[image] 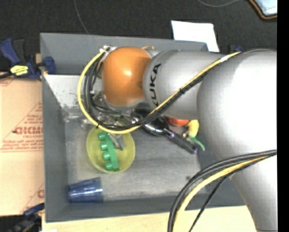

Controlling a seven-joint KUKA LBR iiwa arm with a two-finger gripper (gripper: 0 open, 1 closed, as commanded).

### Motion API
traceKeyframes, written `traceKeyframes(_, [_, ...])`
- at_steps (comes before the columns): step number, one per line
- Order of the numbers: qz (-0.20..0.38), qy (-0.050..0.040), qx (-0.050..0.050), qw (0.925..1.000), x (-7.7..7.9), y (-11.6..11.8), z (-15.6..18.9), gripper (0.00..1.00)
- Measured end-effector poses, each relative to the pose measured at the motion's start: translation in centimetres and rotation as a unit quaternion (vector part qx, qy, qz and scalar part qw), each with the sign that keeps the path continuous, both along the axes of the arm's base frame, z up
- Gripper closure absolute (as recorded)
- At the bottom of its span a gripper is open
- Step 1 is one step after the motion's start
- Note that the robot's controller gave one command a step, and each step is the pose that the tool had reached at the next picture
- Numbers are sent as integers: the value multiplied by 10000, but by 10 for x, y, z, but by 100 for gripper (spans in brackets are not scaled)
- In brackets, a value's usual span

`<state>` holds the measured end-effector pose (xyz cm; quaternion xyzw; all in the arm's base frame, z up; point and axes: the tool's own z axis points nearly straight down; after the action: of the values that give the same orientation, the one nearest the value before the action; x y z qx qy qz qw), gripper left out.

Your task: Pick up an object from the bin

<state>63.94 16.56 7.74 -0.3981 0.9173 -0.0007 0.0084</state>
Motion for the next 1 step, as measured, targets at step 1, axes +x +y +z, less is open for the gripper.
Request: traceKeyframes(1, [485,-84,6,9988,-30,5,3,100])
